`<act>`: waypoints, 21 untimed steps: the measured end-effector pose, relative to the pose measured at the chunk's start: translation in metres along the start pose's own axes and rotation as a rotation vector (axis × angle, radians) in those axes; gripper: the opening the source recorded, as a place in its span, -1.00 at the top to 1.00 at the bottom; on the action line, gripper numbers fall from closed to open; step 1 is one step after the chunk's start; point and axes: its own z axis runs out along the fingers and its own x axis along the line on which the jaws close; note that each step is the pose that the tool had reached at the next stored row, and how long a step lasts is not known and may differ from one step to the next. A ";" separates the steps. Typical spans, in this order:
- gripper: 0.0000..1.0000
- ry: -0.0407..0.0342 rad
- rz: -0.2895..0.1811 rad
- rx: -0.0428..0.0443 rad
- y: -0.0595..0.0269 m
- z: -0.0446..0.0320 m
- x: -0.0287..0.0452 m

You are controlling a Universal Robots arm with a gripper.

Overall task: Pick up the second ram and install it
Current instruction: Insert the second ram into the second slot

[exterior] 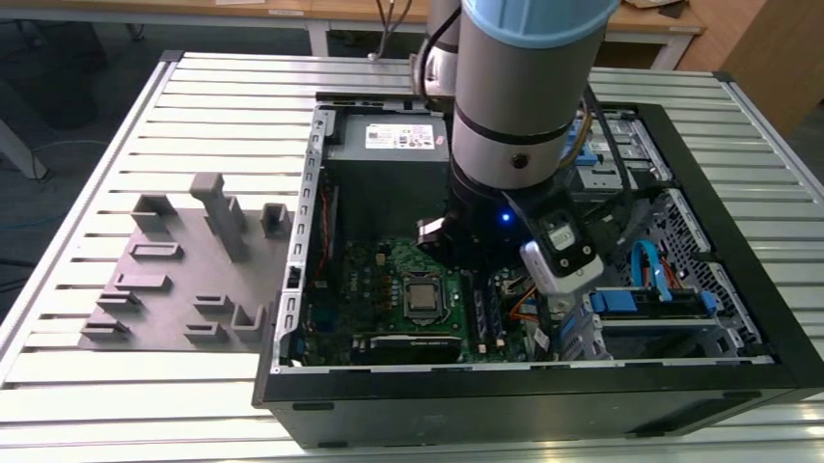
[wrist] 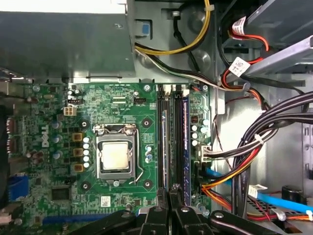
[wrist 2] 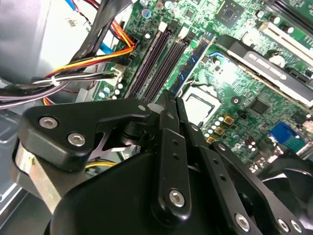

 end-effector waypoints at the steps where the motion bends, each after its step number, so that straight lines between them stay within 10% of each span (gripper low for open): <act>1: 0.80 0.0007 0.000 0.0000 0.0001 0.0013 -0.0010; 21: 0.80 0.0052 0.002 0.0019 0.0149 0.0297 -0.0046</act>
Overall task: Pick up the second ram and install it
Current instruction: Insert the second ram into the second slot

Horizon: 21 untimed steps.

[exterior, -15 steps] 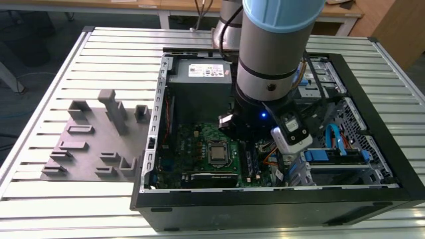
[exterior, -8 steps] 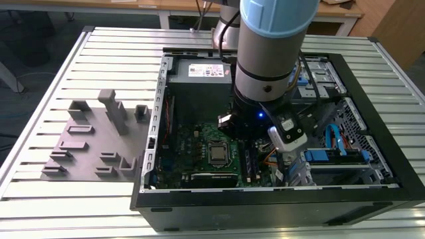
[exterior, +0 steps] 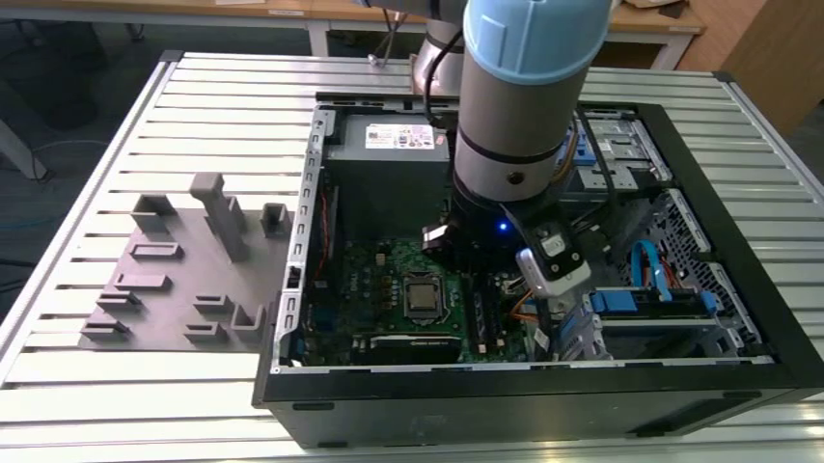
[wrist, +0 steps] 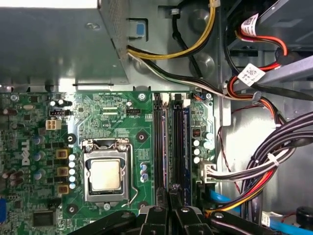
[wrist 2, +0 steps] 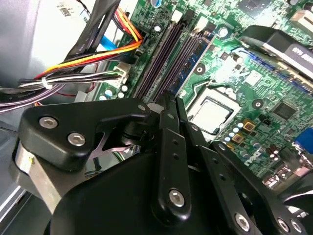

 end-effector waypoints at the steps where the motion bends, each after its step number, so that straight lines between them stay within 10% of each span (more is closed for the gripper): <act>1: 0.80 -0.0001 0.000 0.0011 0.0008 0.0005 -0.0006; 21: 0.80 -0.0005 0.001 0.0114 0.0057 0.0072 -0.0023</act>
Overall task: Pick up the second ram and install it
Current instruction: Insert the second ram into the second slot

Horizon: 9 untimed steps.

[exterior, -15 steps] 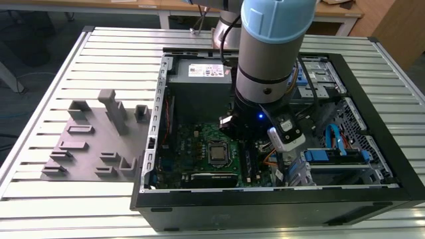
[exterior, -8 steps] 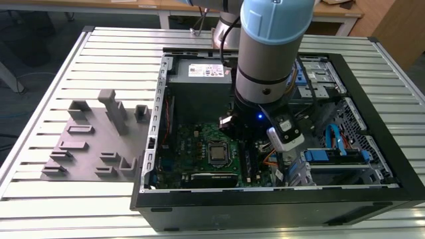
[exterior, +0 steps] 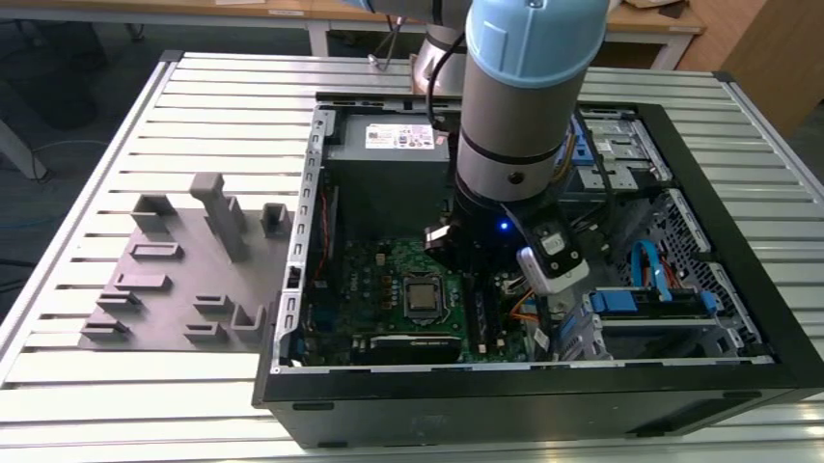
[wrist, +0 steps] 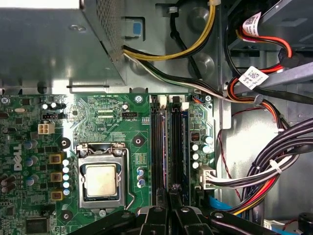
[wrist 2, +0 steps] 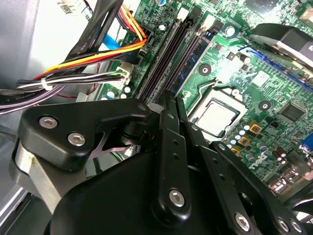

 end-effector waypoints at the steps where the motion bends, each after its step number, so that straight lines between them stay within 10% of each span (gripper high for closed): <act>1: 0.80 -0.0001 0.001 0.0010 0.0005 0.0000 -0.0001; 9: 0.80 -0.0009 0.007 0.0264 0.0058 0.0006 0.0002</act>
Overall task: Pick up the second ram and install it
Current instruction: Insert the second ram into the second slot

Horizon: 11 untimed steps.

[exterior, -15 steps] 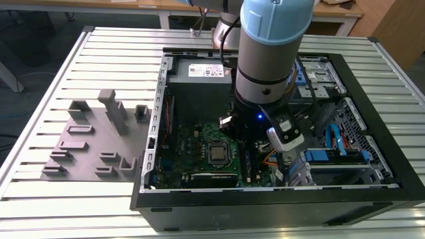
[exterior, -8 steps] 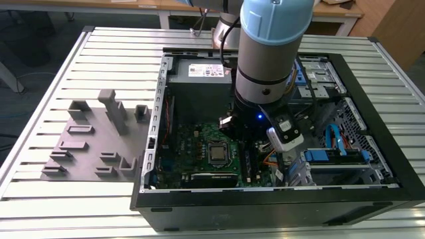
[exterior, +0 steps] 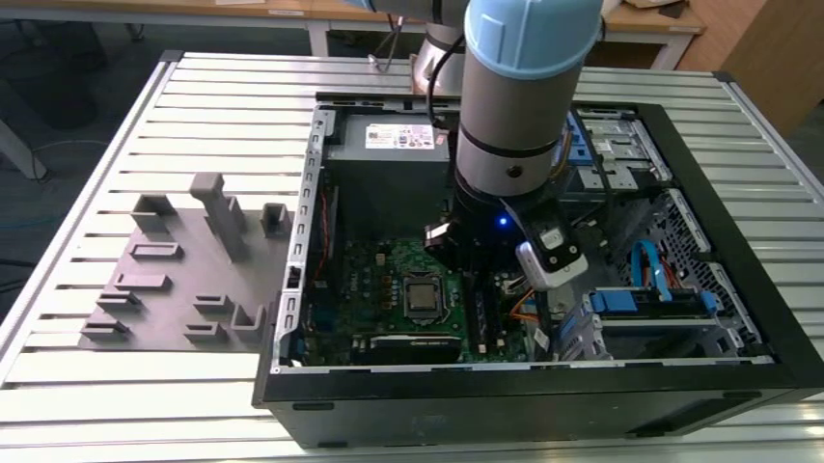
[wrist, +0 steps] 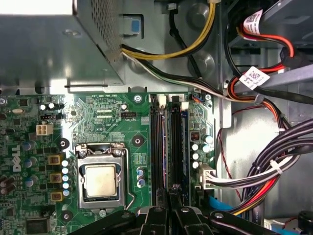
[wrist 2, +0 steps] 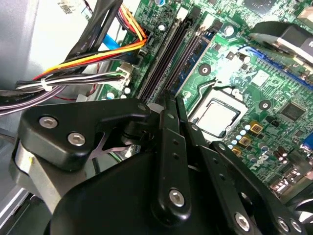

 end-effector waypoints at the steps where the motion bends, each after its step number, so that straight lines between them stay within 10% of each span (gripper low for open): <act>1: 0.80 -0.0001 0.000 0.0006 0.0013 0.0002 0.0000; 11: 0.80 -0.0004 0.002 0.0079 0.0037 0.0026 0.0003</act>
